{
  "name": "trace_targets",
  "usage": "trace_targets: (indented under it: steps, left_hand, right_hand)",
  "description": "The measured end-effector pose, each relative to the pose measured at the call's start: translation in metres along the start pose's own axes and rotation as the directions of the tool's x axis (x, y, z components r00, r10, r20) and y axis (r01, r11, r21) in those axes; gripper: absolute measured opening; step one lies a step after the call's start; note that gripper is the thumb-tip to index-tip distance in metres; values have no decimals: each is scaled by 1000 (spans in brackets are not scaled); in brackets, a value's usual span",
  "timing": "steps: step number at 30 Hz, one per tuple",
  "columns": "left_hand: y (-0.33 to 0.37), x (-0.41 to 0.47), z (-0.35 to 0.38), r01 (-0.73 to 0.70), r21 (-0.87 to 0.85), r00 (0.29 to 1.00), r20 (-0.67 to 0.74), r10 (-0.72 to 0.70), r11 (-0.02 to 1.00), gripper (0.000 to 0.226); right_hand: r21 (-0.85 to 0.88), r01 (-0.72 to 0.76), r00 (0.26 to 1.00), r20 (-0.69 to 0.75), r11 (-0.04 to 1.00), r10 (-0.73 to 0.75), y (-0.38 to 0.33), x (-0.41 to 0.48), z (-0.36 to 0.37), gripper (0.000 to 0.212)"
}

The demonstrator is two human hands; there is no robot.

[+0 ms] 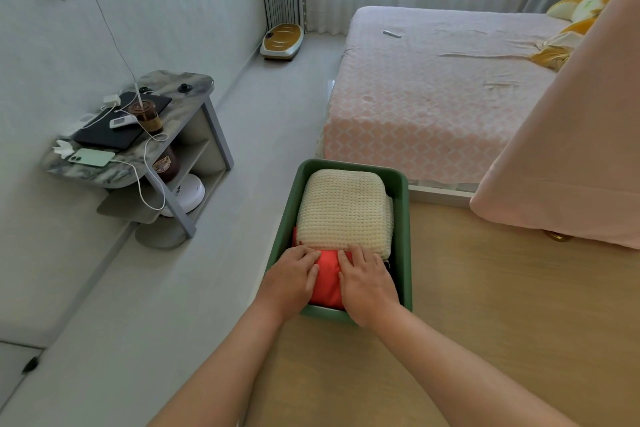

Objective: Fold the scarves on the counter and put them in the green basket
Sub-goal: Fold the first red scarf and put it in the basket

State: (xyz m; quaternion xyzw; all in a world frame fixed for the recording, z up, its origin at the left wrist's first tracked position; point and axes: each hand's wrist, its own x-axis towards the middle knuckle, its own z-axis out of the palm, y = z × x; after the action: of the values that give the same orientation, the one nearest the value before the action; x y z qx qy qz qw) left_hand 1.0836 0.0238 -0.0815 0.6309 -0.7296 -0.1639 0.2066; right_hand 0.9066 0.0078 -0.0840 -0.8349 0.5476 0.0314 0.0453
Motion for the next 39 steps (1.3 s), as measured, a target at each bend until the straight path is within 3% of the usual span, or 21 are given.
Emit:
trace_targets:
  steps: [4, 6, 8, 11, 18, 21, 23, 25, 27, 30, 32, 35, 37, 39]
  left_hand:
    - [2, 11, 3, 46, 62, 981, 184, -57, 997, 38]
    - [4, 14, 6, 48, 160, 945, 313, -97, 986, 45]
    - [7, 12, 11, 18, 298, 926, 355, -128, 955, 53]
    - [7, 5, 18, 8, 406, 927, 341, -160, 914, 60]
    - [5, 18, 25, -3, 436, 922, 351, -166, 900, 62]
    - [7, 15, 19, -111, 443, 978, 209, 18, 890, 60]
    - [11, 8, 19, -197, 411, 980, 117, 162, 890, 51]
    - [14, -1, 19, -211, 324, 977, 104, 187, 922, 45]
    - [14, -13, 20, -170, 290, 982, 133, 136, 942, 55]
    - [10, -26, 19, -94, 236, 981, 186, 50, 967, 76]
    - [10, -28, 20, -66, 233, 983, 182, 23, 970, 81]
    - [8, -26, 22, -42, 241, 988, 152, 5, 970, 79]
    - [5, -22, 24, -57, 251, 989, 146, 20, 966, 75]
    - [1, -12, 22, -85, 273, 988, 147, 45, 958, 73]
  right_hand:
    - [26, 0, 997, 72, 1000, -1, -2, -3, -4, 50]
    - [99, -23, 994, 106, 995, 12, 4, -5, 0, 47]
    - [217, -63, 988, 153, 974, 30, 14, -9, 5, 50]
    - [264, -83, 968, 252, 961, 14, 26, -8, 9, 56]
    - [203, -98, 963, 266, 974, 42, 25, 1, 18, 58]
    - [186, -88, 968, 249, 979, 40, 25, 2, 18, 58]
    - [168, -82, 967, 252, 982, 38, 24, 3, 17, 58]
    - [159, -75, 970, 242, 985, 35, 24, 3, 16, 57]
    - [121, -47, 986, 166, 992, 26, 24, -1, 15, 56]
    - [23, 7, 998, -59, 1000, -6, 21, -8, 10, 45]
    - [78, 18, 983, -184, 997, -4, 15, -17, 10, 31]
    - [312, -51, 997, -39, 949, 67, 7, -33, 11, 56]
    - [325, -83, 996, 69, 942, 64, 5, -39, 15, 74]
    - [294, -102, 992, 102, 950, 75, 4, -35, 14, 76]
